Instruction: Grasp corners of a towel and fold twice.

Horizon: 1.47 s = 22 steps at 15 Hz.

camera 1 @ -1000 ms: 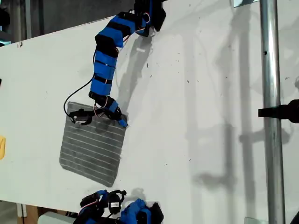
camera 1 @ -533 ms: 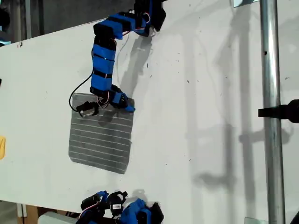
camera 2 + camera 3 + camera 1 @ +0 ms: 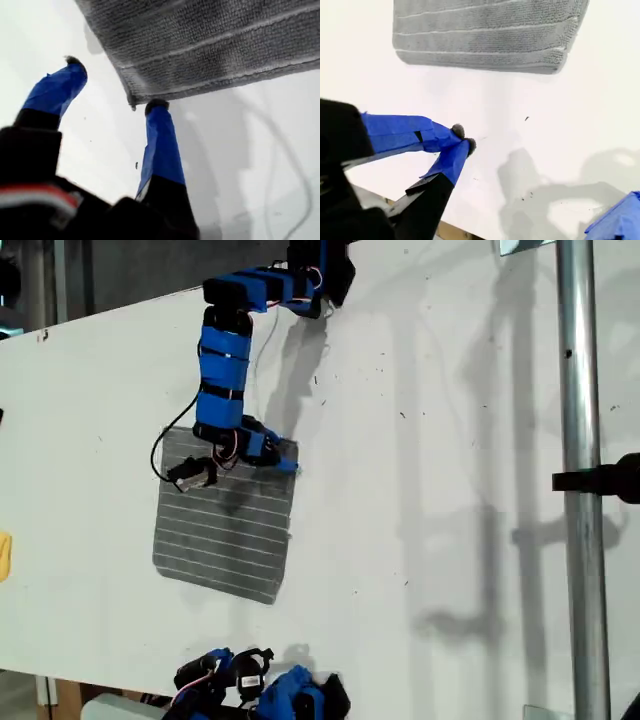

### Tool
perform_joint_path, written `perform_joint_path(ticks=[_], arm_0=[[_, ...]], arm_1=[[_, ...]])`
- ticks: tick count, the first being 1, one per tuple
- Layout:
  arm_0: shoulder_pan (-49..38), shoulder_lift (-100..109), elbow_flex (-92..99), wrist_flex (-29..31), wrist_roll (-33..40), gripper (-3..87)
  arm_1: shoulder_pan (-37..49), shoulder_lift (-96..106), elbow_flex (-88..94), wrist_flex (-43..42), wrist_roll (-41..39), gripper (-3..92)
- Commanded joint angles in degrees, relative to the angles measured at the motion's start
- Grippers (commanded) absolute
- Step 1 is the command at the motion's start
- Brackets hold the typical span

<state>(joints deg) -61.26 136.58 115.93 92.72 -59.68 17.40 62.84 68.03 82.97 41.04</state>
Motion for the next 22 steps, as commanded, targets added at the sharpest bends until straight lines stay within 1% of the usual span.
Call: perform_joint_path(ticks=[1,3,5,8,10,13,14,15,16,18,19,20,21,22], arm_0=[[1.0,0.7,-0.5,-0.1,-0.4,-2.6],[1.1,0.7,-0.5,-0.5,-0.5,-2.6],[1.4,0.7,-0.7,-0.8,-0.6,-2.6],[1.8,1.1,-0.7,-0.1,-0.8,-2.6],[1.8,2.1,-0.4,0.1,-0.8,-2.6],[1.8,2.4,0.7,-0.3,-1.0,-2.6],[1.8,2.4,1.1,-0.6,-1.0,-2.6],[1.8,2.4,1.3,-0.8,-1.0,-2.5],[1.9,2.4,1.3,-0.8,-0.9,-2.4],[2.9,2.3,1.1,-0.8,-0.7,-2.1],[4.9,1.7,0.2,-0.8,0.3,-0.4],[7.6,0.4,-1.3,-0.8,1.4,9.6],[11.3,-1.5,-3.8,-0.4,2.0,21.7],[14.6,-3.7,-7.3,0.5,2.6,26.6]], arm_1=[[-0.4,10.8,-7.4,4.7,0.3,29.5],[1.8,15.1,-6.9,6.0,-0.3,29.6],[4.2,13.6,-4.1,3.1,-1.7,29.7],[5.2,3.6,-3.0,-0.5,-3.0,29.6],[4.9,-3.3,-2.9,-1.0,-3.1,28.1],[3.3,-7.5,-2.5,-3.1,-2.7,26.8],[3.3,-8.5,-2.5,-3.7,-2.8,22.2],[3.5,-9.4,-2.5,-4.0,-2.9,14.1],[3.8,-9.8,-2.5,-4.4,-2.4,1.4],[3.7,-9.5,-2.5,-4.8,-2.1,-0.3],[3.5,-9.1,-2.5,-5.2,-2.1,-0.3],[3.5,-8.9,-2.7,-5.3,-2.1,-0.3],[3.5,-8.7,-2.8,-5.3,-2.1,-0.3],[3.6,-8.7,-2.8,-5.3,-2.1,-0.3]])
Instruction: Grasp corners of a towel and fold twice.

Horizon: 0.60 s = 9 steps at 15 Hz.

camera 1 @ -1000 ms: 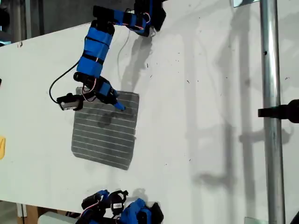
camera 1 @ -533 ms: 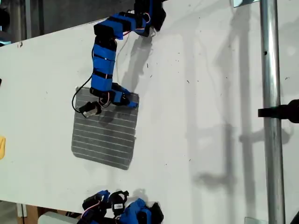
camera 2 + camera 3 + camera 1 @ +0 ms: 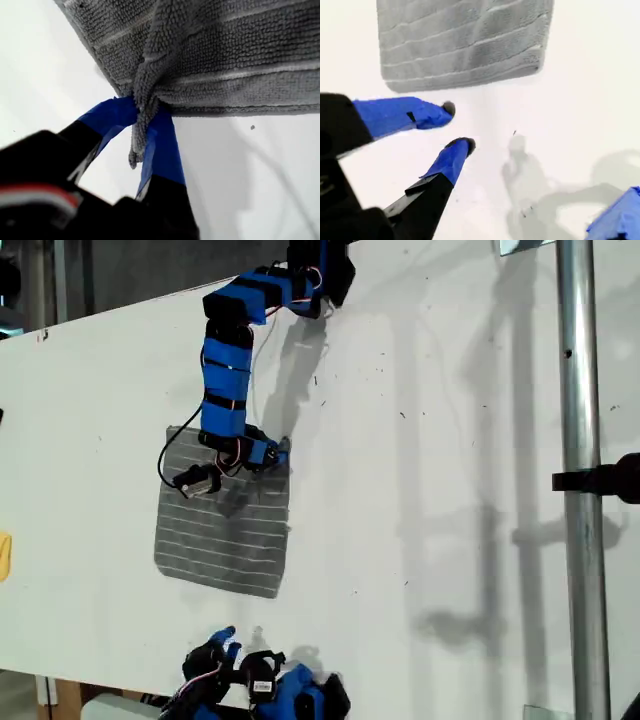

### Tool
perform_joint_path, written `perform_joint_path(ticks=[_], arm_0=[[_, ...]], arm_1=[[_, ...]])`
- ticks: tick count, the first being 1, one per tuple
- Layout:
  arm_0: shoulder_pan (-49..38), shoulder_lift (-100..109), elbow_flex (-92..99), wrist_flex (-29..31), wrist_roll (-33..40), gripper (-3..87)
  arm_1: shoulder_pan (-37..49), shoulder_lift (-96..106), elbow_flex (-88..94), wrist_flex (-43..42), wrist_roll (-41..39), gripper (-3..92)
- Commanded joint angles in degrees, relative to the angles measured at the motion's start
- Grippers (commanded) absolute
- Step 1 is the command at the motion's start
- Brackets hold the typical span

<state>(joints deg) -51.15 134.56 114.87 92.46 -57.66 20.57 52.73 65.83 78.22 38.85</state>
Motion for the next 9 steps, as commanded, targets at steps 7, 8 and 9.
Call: perform_joint_path(ticks=[7,8,9], arm_0=[[12.8,-12.7,-11.2,-3.2,7.6,28.3],[12.6,-14.5,-8.6,-6.2,8.0,28.6],[12.0,-16.7,-6.2,-9.8,8.8,28.6]], arm_1=[[-0.1,2.5,-0.5,-0.7,0.5,-0.3],[-0.2,2.8,-0.5,-0.7,0.5,-0.3],[-0.4,3.1,-0.5,-0.7,0.6,-0.3]])
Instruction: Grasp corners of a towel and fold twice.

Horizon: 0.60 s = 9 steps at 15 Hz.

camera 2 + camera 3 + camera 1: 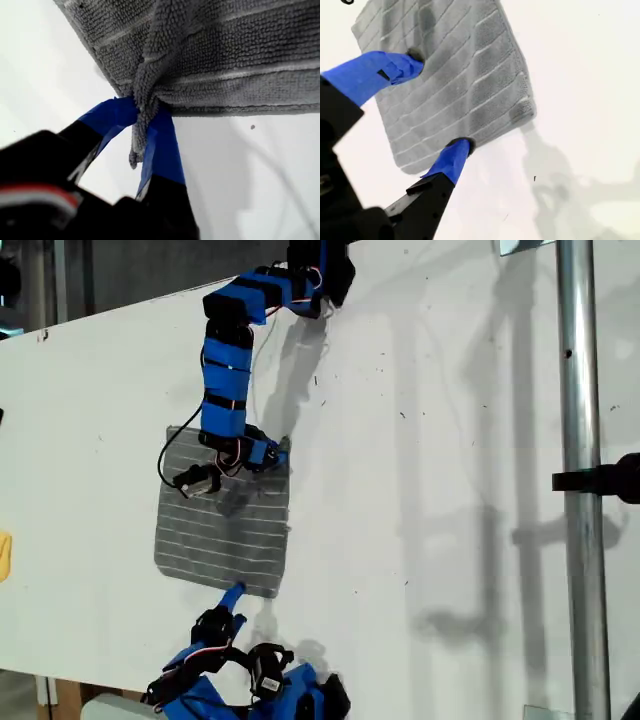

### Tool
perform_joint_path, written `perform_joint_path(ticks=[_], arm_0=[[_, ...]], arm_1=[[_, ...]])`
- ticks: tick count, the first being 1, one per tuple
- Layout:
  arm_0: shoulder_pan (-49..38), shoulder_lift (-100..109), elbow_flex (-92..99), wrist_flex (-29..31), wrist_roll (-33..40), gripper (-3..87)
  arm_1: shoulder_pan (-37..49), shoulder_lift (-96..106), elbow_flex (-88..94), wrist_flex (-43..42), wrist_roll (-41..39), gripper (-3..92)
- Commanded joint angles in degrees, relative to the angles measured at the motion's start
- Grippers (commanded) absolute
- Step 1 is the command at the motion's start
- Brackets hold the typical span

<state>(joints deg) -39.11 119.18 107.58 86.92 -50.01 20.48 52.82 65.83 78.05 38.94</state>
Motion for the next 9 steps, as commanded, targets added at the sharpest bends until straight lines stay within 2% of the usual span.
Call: perform_joint_path(ticks=[1,5,9], arm_0=[[-0.6,-4.6,2.2,-6.9,1.2,28.5],[-0.8,-14.2,4.0,-15.5,0.8,28.4],[-2.5,-25.1,5.1,-19.4,-4.4,27.8]], arm_1=[[-0.4,3.2,-0.5,-0.6,0.5,-0.3],[-1.0,3.8,-0.5,-0.7,1.0,-0.3],[-1.5,5.1,-0.4,-0.6,1.3,-0.3]])
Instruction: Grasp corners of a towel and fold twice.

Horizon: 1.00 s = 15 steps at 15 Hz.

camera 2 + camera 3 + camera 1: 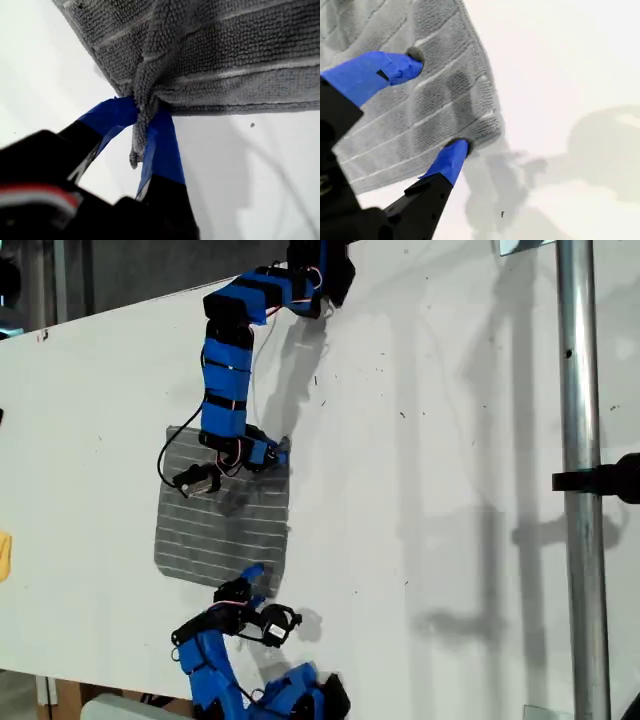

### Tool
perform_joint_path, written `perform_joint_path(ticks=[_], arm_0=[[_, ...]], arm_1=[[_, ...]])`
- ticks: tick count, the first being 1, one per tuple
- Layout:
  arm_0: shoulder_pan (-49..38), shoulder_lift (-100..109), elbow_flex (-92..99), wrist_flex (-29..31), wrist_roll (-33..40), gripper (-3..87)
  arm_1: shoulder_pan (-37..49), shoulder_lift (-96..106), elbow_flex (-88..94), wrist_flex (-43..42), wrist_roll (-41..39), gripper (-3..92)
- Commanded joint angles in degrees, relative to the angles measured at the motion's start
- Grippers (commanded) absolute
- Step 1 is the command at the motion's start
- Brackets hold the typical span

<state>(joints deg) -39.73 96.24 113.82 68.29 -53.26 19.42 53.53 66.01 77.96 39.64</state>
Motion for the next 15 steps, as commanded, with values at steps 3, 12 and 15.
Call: perform_joint_path(ticks=[3,12,15], arm_0=[[-1.9,-10.7,-3.6,-1.7,-2.7,25.8],[2.9,-16.6,-18.0,9.6,-7.0,-2.8],[15.7,-2.8,-22.2,19.2,-11.5,-2.9]], arm_1=[[-0.7,5.6,-0.4,-0.3,0.9,-0.3],[-1.6,8.7,0.9,-0.2,1.1,-0.3],[-7.9,21.3,8.4,1.1,4.1,-0.3]])
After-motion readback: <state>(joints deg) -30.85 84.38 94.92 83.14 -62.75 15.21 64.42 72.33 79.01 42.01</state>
